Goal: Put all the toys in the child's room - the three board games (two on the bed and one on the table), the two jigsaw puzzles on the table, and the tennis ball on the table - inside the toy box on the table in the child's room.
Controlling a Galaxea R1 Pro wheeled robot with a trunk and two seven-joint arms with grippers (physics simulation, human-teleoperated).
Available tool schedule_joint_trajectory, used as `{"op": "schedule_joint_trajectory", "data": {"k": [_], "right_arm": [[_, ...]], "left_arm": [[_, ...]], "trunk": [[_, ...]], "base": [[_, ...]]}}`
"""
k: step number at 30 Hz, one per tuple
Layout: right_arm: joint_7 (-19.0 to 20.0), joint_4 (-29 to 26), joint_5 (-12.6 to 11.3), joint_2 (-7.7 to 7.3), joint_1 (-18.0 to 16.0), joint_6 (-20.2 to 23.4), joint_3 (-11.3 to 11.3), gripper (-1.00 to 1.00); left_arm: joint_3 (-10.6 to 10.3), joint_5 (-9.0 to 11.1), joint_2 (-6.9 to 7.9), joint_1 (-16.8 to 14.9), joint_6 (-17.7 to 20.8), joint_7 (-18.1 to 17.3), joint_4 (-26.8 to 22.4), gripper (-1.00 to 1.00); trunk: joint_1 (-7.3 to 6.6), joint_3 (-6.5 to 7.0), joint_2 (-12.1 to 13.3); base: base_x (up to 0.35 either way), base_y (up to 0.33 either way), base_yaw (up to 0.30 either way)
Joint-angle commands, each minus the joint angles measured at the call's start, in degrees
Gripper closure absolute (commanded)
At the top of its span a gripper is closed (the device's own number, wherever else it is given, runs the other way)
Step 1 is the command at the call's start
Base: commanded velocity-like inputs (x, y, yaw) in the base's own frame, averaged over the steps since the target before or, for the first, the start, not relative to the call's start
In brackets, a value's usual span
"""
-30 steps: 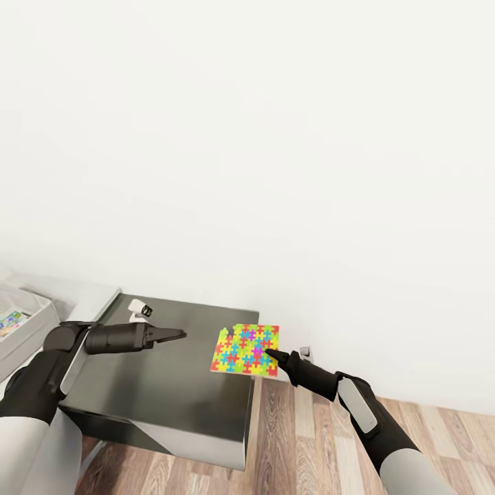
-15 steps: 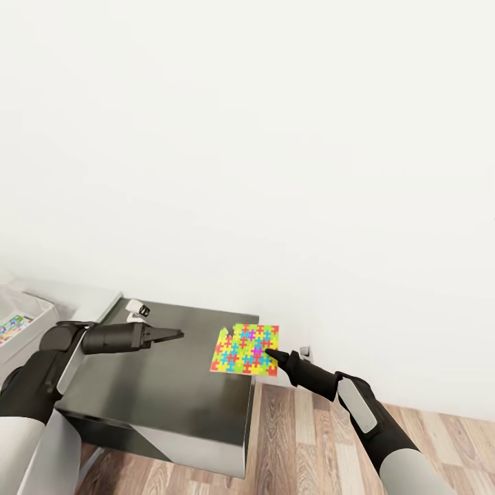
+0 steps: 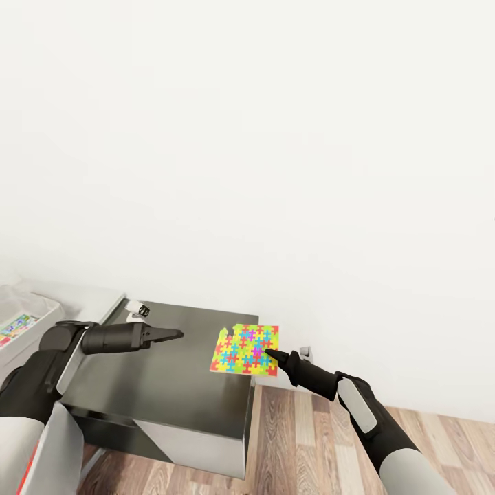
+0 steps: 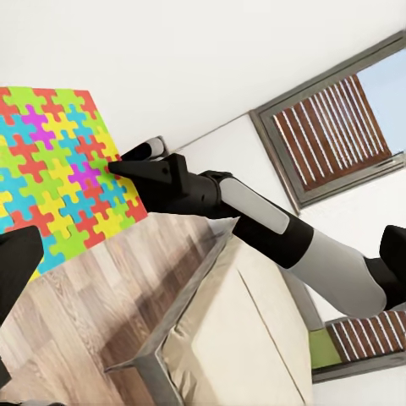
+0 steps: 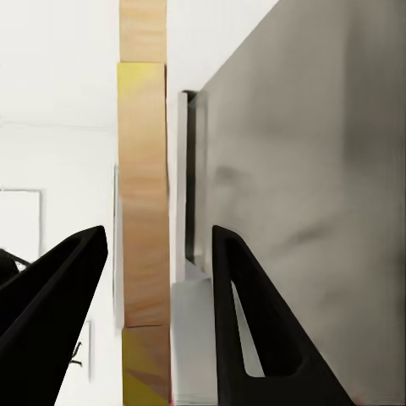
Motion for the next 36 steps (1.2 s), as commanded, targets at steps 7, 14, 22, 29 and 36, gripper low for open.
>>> {"op": "schedule_joint_trajectory", "data": {"k": [7,14,22,29,36], "right_arm": [[-0.05,-0.01,-0.26,0.01,-0.05,0.16,0.12,1.0],[-0.05,-0.01,-0.26,-0.05,-0.05,0.16,0.12,1.0],[-0.05,-0.01,-0.26,-0.06,-0.05,0.14,0.12,1.0],[-0.05,-0.01,-0.26,-0.06,-0.05,0.1,0.12,1.0],[-0.05,-0.01,-0.23,-0.02,-0.05,0.07,0.12,1.0]], "left_arm": [[-0.02,0.1,0.02,-0.04,0.67,-0.19,0.06,-1.0],[-0.02,0.1,-0.05,-0.04,0.62,-0.18,0.08,-1.0],[-0.02,0.1,-0.07,-0.04,0.62,-0.18,0.08,-1.0],[-0.04,0.1,-0.07,-0.04,0.61,-0.18,0.08,-1.0],[-0.04,0.1,-0.07,-0.04,0.61,-0.18,0.08,-1.0]], "trunk": [[0.01,0.56,-0.12],[0.01,1.22,-0.12],[0.01,1.99,-0.12],[0.01,2.66,-0.12],[0.01,3.33,-0.12]], "base": [[-0.1,0.0,0.0],[-0.006,0.0,0.0],[0.0,0.0,0.0],[0.0,0.0,0.0],[0.0,0.0,0.0]]}}
